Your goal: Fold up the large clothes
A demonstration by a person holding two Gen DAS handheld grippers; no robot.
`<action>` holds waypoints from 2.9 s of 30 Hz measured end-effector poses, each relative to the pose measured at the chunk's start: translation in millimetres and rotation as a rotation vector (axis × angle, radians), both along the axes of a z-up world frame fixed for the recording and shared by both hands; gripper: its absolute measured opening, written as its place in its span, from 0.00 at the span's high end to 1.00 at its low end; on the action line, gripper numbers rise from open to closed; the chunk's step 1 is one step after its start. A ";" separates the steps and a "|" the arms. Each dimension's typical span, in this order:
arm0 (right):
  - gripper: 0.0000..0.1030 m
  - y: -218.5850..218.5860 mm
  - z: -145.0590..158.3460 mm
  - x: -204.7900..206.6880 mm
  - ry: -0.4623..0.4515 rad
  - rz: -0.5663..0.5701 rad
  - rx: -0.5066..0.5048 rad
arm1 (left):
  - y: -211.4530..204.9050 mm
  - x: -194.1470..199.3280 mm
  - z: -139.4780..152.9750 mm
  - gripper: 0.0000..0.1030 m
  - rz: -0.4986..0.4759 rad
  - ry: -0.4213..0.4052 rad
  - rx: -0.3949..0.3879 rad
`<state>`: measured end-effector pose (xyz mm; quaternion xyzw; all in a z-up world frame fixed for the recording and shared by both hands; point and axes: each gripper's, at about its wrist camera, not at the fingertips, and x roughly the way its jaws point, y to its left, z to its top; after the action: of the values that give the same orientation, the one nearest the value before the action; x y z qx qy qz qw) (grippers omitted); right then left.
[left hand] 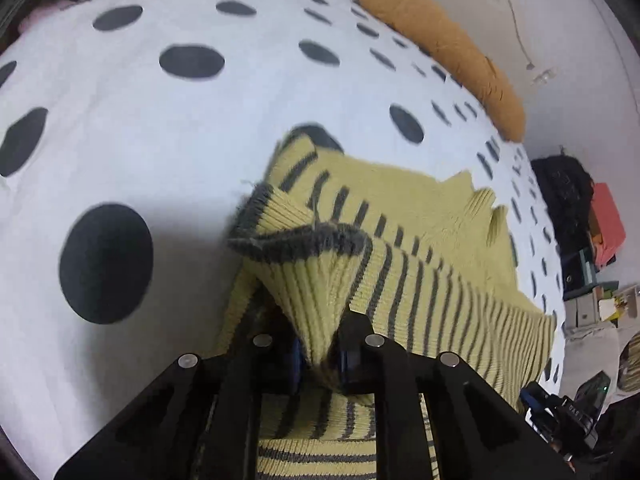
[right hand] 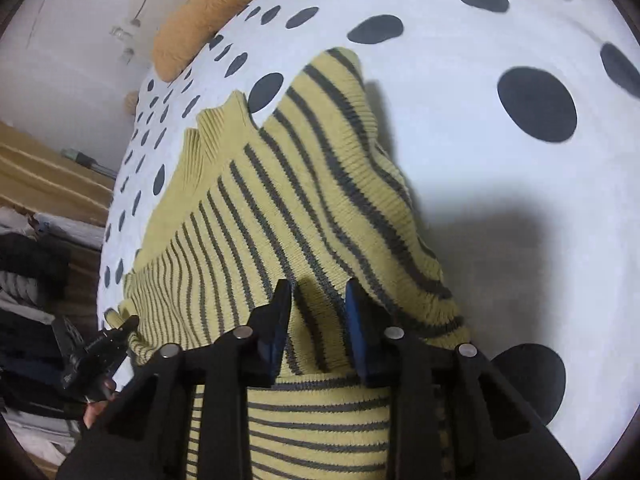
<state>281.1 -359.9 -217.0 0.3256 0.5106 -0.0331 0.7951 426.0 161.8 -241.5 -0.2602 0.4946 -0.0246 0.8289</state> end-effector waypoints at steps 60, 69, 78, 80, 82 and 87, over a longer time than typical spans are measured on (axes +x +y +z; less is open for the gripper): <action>0.89 7.6 -3.0 -120.1 0.237 0.178 -0.316 | -1.1 -179.9 -7.1 0.73 -0.131 0.183 0.298; 0.59 -9.9 -7.1 -180.6 0.237 0.179 -0.146 | 20.4 -238.2 -5.9 0.28 -0.147 0.169 0.134; 0.49 5.0 -4.4 -256.8 0.124 0.249 -0.106 | -3.4 -320.4 -17.4 0.17 -0.193 0.151 0.126; 0.72 9.9 -7.6 -256.8 0.105 0.231 -0.100 | -12.9 -323.7 -21.2 0.33 -0.200 0.157 0.130; 0.90 9.3 -10.2 -252.3 0.114 0.196 -0.046 | -16.3 -324.2 -21.3 0.77 -0.205 0.182 0.115; 0.91 8.0 36.4 -263.9 -0.020 0.147 0.061 | 2.9 -329.3 33.5 0.95 -0.089 0.080 -0.001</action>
<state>17.2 -351.9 -180.6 0.3116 0.5260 0.0439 0.7901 96.7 164.7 -208.1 -0.2391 0.5383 -0.0512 0.8065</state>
